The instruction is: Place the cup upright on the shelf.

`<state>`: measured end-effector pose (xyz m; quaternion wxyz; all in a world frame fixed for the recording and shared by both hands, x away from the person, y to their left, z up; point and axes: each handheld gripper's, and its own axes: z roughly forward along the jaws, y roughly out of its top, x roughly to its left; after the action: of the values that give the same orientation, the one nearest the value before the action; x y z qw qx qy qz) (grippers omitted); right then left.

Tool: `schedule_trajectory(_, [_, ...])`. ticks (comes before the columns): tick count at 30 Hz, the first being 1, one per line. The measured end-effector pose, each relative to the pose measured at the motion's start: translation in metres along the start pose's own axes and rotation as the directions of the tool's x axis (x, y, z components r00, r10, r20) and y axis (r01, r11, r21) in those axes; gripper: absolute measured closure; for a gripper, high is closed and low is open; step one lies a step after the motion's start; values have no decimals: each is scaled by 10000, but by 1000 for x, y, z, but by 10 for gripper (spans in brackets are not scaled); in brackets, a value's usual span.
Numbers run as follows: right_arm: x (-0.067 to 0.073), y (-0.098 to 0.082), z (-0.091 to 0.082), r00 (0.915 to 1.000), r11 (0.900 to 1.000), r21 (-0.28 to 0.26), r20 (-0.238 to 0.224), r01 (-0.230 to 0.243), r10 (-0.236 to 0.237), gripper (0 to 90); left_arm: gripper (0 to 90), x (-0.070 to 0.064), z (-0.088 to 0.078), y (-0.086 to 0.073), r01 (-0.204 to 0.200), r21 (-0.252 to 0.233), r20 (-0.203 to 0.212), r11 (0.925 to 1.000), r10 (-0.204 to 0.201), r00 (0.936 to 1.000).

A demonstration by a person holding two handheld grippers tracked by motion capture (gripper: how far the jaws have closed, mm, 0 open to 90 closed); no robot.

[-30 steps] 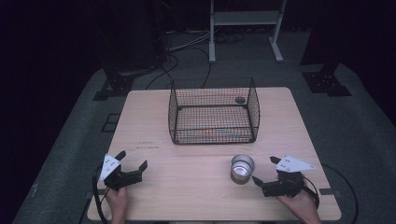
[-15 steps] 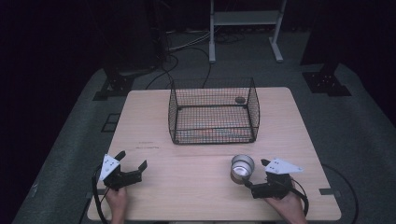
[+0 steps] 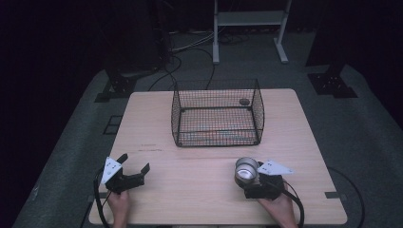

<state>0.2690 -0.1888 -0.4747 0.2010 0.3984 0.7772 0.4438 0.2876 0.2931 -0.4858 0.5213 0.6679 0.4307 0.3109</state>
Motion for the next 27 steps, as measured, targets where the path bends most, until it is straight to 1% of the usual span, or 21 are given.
schedule_trajectory(1, [0,1,2,10000,10000,38,88,-21,21,44,0,0,0,0,4,0,1,10000,-4,10000])
schedule_trajectory(2, [0,1,2,10000,10000,-36,82,12,-12,88,0,0,0,0,4,0,1,10000,-4,10000])
schedule_trajectory(3, [0,1,2,10000,9999,-111,-38,-54,53,138,0,0,0,0,-9,-7,-5,10000,9,10000])
schedule_trajectory(4, [-1,2,2,10000,9998,-167,-31,-74,74,146,0,0,0,0,-5,5,-1,10000,5,10000])
schedule_trajectory(5, [-1,3,2,10000,9999,-114,-14,-4,4,170,0,0,0,0,-2,8,-3,10000,2,10000])
schedule_trajectory(8, [-1,4,2,10000,9999,-87,-25,51,-51,173,0,0,0,0,-14,-3,-14,10000,14,10000])
schedule_trajectory(10, [-1,4,1,9999,10000,-59,-127,74,-75,175,0,0,0,0,-9,7,-4,10000,9,10000])
schedule_trajectory(13, [-5,6,-1,9995,9998,-55,-266,-188,186,176,0,0,0,0,-12,18,-10,10000,12,10000])
schedule_trajectory(17, [-10,16,-8,9993,9996,-222,-321,-176,169,176,0,0,0,0,-13,18,-11,10000,13,10000])
schedule_trajectory(20, [-10,21,-10,9994,9998,-191,-329,-87,80,176,0,0,0,0,0,-21,-17,10000,0,10000])
schedule_trajectory(22, [-12,27,-13,9986,9995,-308,-530,-74,58,176,0,0,0,0,5,-13,-1,10000,-5,10000])
schedule_trajectory(26, [-14,32,-15,9986,9994,-333,-522,-4,-14,176,0,0,0,0,5,-18,13,10000,-5,10000])
schedule_trajectory(27, [-16,35,-16,9982,9994,-355,-600,18,-39,176,0,0,0,0,6,-8,3,10000,-6,10000])
